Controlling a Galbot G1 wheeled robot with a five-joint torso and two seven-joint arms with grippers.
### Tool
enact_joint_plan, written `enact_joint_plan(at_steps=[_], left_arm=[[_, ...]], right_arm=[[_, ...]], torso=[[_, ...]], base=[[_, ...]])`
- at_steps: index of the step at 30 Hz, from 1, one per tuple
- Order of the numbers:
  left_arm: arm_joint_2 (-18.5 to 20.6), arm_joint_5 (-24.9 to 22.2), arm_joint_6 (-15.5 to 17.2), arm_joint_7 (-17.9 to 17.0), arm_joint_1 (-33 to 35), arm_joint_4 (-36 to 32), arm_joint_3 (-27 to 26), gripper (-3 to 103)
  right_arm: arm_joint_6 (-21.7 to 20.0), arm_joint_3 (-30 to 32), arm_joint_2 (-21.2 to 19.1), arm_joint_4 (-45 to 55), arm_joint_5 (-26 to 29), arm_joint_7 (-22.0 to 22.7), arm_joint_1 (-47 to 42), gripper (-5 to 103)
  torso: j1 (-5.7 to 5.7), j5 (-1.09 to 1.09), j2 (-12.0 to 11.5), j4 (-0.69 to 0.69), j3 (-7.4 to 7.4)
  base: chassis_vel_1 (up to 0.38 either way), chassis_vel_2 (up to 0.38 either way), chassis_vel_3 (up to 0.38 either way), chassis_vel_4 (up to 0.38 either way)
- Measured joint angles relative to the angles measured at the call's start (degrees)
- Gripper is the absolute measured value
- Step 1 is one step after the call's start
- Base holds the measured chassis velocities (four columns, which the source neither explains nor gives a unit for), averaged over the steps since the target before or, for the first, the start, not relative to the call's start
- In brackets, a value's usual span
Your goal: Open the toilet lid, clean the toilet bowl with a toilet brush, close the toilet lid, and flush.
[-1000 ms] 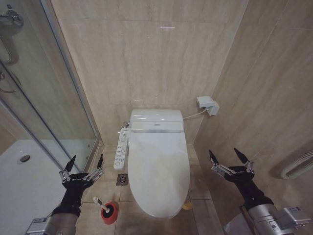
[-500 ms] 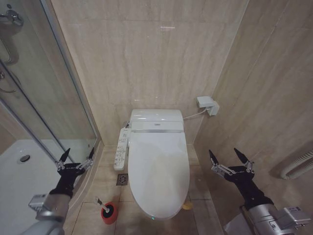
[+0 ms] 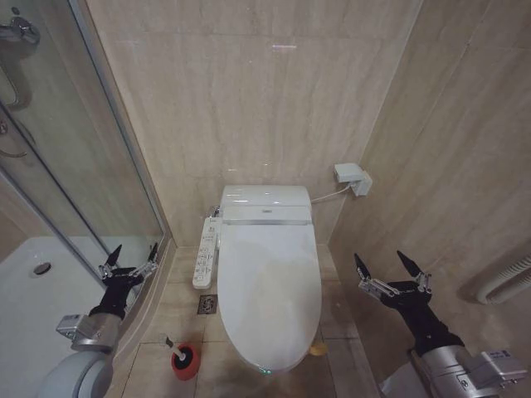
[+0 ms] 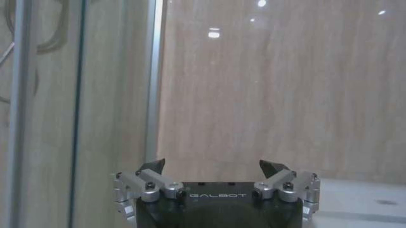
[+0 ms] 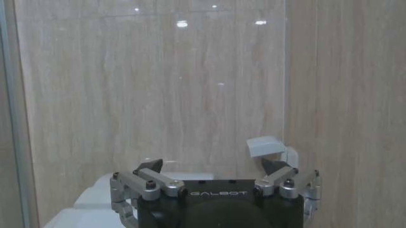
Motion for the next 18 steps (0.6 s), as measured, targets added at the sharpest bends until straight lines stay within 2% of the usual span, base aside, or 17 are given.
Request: enact_joint_plan(at_steps=[5,14,17,18], left_arm=[[0.6,0.0,0.0,0.4,-0.6,1.0,0.0,100],[0.8,1.3,-2.3,2.9,-0.2,1.8,0.8,100],[1.1,3.5,-6.9,4.2,-0.9,4.5,1.1,100],[1.1,3.5,-6.9,4.2,-0.9,4.5,1.1,100]], right_arm=[[0.0,0.0,0.0,0.0,0.0,0.0,0.0,100],[0.0,0.0,0.0,0.0,0.0,0.0,0.0,100],[0.0,0.0,0.0,0.0,0.0,0.0,0.0,100],[0.0,0.0,0.0,0.0,0.0,0.0,0.0,100]], torso=[[0.00,0.00,0.0,0.00,0.00],[0.02,0.01,0.0,0.00,0.01],[0.03,-0.01,0.0,0.01,0.01],[0.03,-0.01,0.0,0.01,0.01]], base=[[-0.102,0.085,0.102,-0.104],[-0.151,0.153,0.154,-0.145],[-0.092,0.111,0.103,-0.095],[-0.081,0.076,0.084,-0.079]])
